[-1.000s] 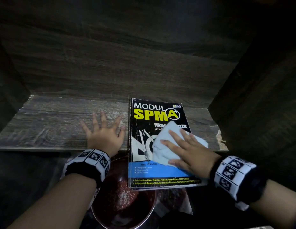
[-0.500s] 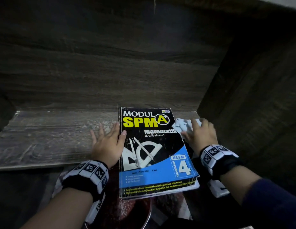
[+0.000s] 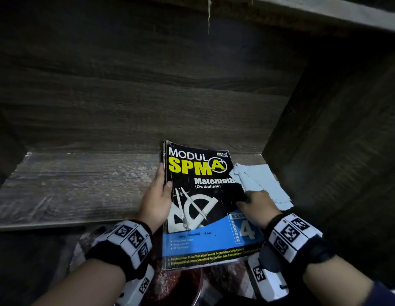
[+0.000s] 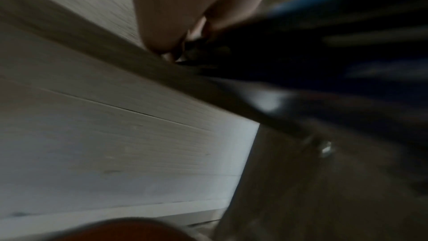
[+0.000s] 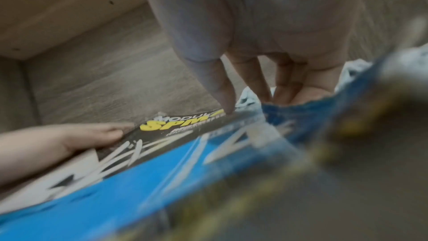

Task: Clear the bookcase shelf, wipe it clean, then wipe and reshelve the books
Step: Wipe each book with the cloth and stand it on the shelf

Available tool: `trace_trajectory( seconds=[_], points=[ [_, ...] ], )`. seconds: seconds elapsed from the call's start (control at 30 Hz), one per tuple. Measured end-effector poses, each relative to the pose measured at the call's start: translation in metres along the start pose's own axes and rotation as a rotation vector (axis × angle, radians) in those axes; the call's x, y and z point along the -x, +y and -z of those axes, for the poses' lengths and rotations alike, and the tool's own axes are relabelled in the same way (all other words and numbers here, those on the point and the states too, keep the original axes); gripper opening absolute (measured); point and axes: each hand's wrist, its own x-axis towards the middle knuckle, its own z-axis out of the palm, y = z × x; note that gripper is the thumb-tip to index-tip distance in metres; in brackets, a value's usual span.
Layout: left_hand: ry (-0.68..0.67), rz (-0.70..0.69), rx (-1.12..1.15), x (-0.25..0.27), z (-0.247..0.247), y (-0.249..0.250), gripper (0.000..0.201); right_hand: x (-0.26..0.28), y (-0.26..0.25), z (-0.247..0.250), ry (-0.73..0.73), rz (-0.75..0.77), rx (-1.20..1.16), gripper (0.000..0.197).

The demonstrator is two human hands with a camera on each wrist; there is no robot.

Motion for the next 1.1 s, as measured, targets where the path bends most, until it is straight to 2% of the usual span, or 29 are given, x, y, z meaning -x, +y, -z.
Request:
trace_trajectory(
  seconds=[0.1,0.3,0.37,0.5,0.6,0.67,0.7,0.77,0.83,0.93,1.03,1.1],
  points=[
    [0.075,-0.031,0.121,0.006,-0.005,0.013,0.057,-0.001,0.001,0.004,-0.042,0.009,-0.073,0.023],
    [0.083,0.086,0.256,0.002,0.002,0.018,0.052,0.006,-0.003,0.011,-0.107,0.102,-0.234,0.016],
    [0.085,0.115,0.297,0.002,0.005,0.017,0.050,0.008,-0.004,0.011,-0.116,0.113,-0.320,0.019],
    [0.099,0.088,0.363,0.005,0.009,0.027,0.051,0.011,-0.006,0.009,-0.118,0.085,-0.513,0.028],
    [0.084,0.009,0.525,0.006,0.015,0.037,0.046,0.013,-0.007,0.006,-0.098,0.053,-0.686,0.050],
    [0.067,-0.069,0.587,0.007,0.016,0.043,0.044,0.012,-0.007,0.006,-0.131,0.054,-0.782,0.056],
    [0.059,-0.106,0.590,0.009,0.017,0.047,0.044,0.012,-0.006,0.007,-0.146,0.078,-0.860,0.053],
    [0.044,-0.168,0.601,0.014,0.018,0.054,0.043,0.013,-0.007,0.014,-0.129,0.119,-1.077,0.029],
    [0.024,-0.224,0.613,0.017,0.018,0.059,0.042,0.017,-0.006,0.024,-0.148,0.172,-1.266,0.036],
    [0.055,-0.305,0.583,0.020,0.024,0.066,0.044,0.027,-0.012,0.038,-0.095,0.290,-1.356,0.043],
    [0.115,-0.391,0.556,0.020,0.038,0.075,0.047,0.030,-0.027,0.052,-0.011,0.402,-1.337,0.047],
    [0.200,-0.459,0.515,0.019,0.050,0.079,0.047,0.032,-0.045,0.063,-0.019,0.496,-1.303,0.049]
  ],
)
